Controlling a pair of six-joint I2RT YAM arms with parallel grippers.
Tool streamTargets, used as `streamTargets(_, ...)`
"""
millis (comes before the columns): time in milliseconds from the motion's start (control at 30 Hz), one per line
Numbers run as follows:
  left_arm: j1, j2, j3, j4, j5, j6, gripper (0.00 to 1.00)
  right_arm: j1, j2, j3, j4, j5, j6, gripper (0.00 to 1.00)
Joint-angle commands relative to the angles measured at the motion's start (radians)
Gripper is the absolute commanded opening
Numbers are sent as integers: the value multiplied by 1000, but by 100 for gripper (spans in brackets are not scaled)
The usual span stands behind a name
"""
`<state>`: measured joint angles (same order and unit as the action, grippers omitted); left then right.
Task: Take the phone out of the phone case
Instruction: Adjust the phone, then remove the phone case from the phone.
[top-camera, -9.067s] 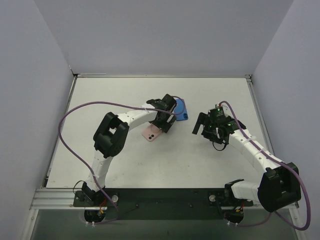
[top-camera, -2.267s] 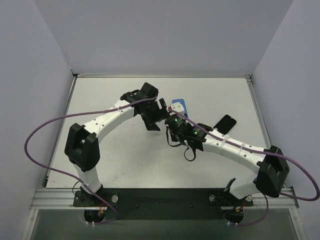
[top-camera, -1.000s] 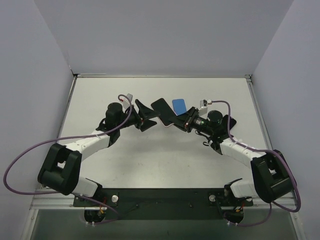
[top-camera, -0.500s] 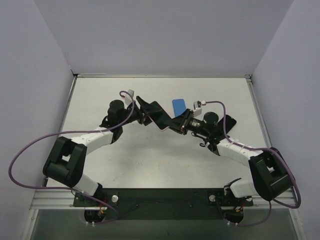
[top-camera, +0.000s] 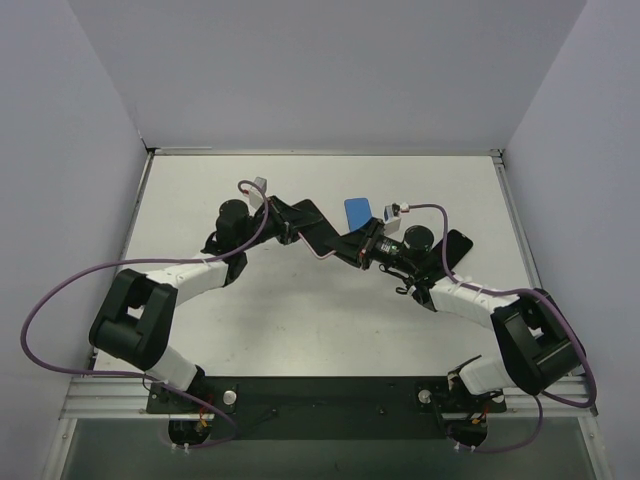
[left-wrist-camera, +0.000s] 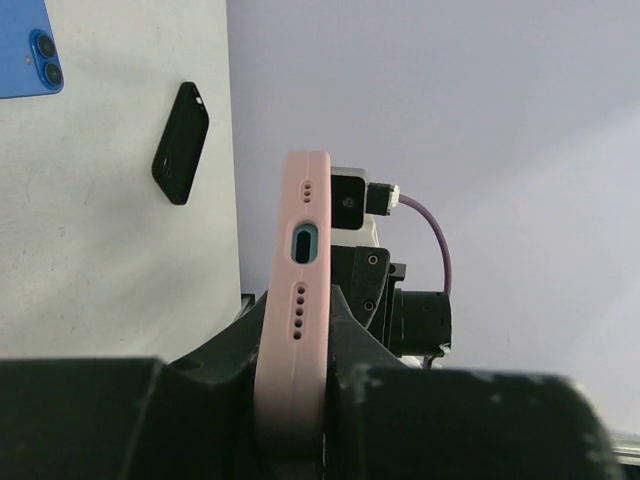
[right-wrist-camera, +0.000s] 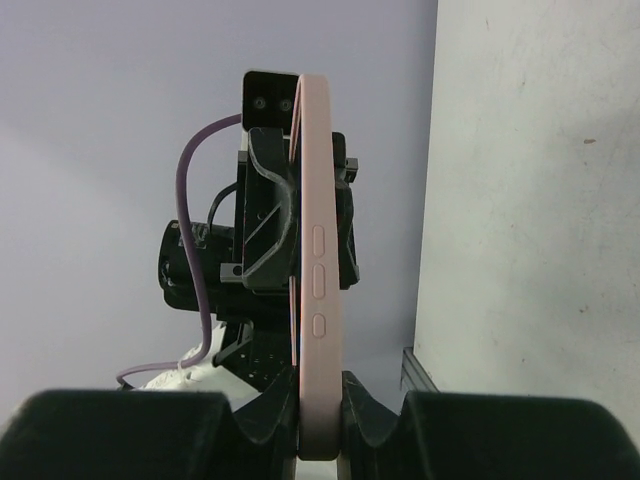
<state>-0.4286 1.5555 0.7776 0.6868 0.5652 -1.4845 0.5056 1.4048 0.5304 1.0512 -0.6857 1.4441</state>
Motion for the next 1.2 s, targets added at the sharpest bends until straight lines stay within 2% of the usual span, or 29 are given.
streamTargets(0,-4,-8,41,46,-2,23,0,8,-12,-1,75,38,-51,0)
streamTargets(67,-1,0,43,65,16,17,0,-4,-13,5,41,9,-65,2)
streamTargets(100,4,3,40,83,21,12,0,-10,-21,2,36,2,-67,21)
streamTargets(200,14,6,32,118,53,1,0,-53,-65,-38,13,0,-68,36)
streamTargets(467,17,18,25,226,97,-46,0,-104,-138,-38,-26,-11,-74,32)
streamTargets(600,17,29,34,244,99,-59,0,-105,-101,-15,30,-40,-41,24)
streamTargets(800,17,43,37,263,101,-74,0,-96,-86,-3,50,-66,-36,28)
streamTargets(933,17,44,40,273,101,-85,0,-84,-73,6,53,-77,-37,27)
streamTargets(967,17,46,40,275,101,-88,0,-76,-70,8,58,-78,-36,26)
streamTargets(1000,17,46,38,280,99,-88,0,-73,-66,8,64,-77,-28,7)
streamTargets(1033,17,46,40,284,98,-92,0,-72,-64,6,87,-75,-21,0)
streamTargets(1167,17,49,43,338,93,-112,0,-70,-35,-18,246,-57,96,0)
